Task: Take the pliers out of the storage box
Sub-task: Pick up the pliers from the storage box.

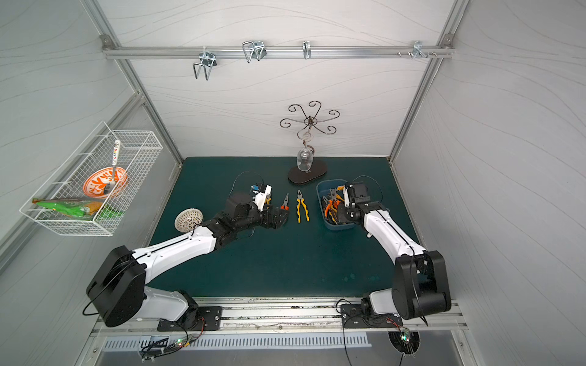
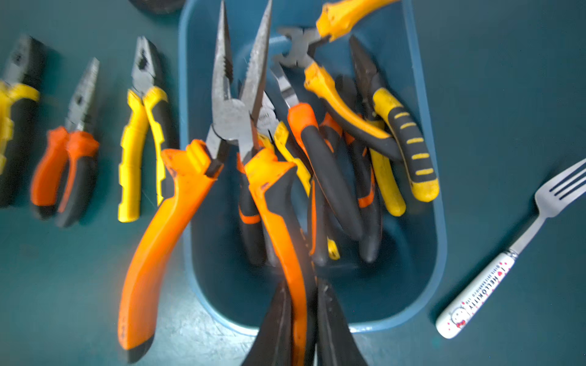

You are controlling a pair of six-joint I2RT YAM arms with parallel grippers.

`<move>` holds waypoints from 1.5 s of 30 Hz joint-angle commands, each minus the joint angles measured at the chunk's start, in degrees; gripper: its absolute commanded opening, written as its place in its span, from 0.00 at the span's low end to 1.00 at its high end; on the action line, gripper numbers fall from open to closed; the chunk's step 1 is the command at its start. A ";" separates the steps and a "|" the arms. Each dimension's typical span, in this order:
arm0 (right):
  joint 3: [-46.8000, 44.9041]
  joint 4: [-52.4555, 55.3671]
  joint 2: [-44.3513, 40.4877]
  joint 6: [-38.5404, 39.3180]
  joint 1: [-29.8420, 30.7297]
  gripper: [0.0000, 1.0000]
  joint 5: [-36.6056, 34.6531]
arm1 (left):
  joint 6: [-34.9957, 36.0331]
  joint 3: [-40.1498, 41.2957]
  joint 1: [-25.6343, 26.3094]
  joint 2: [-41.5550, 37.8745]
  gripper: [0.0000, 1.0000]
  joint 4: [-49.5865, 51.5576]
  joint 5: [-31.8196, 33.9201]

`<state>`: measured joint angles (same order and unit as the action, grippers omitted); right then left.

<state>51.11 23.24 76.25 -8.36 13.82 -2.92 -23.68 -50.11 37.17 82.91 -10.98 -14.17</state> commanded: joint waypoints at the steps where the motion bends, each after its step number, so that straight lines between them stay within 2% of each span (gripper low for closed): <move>1: -1.29 -8.11 -4.70 -1.80 0.67 0.00 3.33 | -5.49 -5.63 0.10 3.04 0.96 -2.67 -3.50; 5: -3.49 -10.34 -8.95 -3.41 2.01 0.00 5.81 | -14.13 -6.19 0.14 6.15 0.91 -10.86 -6.60; 7: -4.28 -11.50 -10.77 -5.10 3.36 0.00 7.49 | -19.28 -8.13 0.03 8.73 0.84 -15.94 -8.85; 10: -5.01 -13.75 -12.56 -7.24 5.99 0.00 9.03 | -24.85 -11.83 0.27 12.81 0.80 -19.42 -11.50; 13: -4.80 -14.84 -12.83 -8.55 8.97 0.00 9.28 | -27.58 -15.16 0.74 16.04 0.73 -20.80 -11.49; 17: -3.97 -15.59 -12.23 -9.24 11.64 0.00 10.57 | -27.78 -18.99 1.33 19.24 0.66 -20.45 -12.40; 22: -3.74 -16.15 -12.26 -9.05 13.16 0.00 10.84 | -29.90 -19.48 1.31 21.58 0.47 -21.05 -10.97; 32: -3.30 -16.38 -11.67 -7.34 14.15 0.00 12.43 | -30.46 -21.22 1.26 23.30 0.33 -20.36 -11.57; 36: -2.52 -15.14 -11.27 -5.42 15.76 0.00 9.96 | -30.54 -21.61 1.33 23.42 0.17 -20.38 -12.10; 39: -1.99 -14.31 -10.95 -4.45 16.63 0.00 8.29 | -30.61 -21.50 1.09 23.13 0.00 -20.47 -12.65; 42: -1.42 -13.46 -10.61 -3.23 17.27 0.00 6.57 | -31.28 -20.72 0.58 22.44 0.00 -20.98 -13.70; 45: -1.28 -12.87 -10.88 -2.14 17.80 0.11 6.09 | -32.45 -19.30 -0.61 21.57 0.00 -22.49 -14.96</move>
<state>47.00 11.66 65.73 -13.52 30.11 2.13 -56.01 -68.97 37.15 105.27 -29.06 -27.09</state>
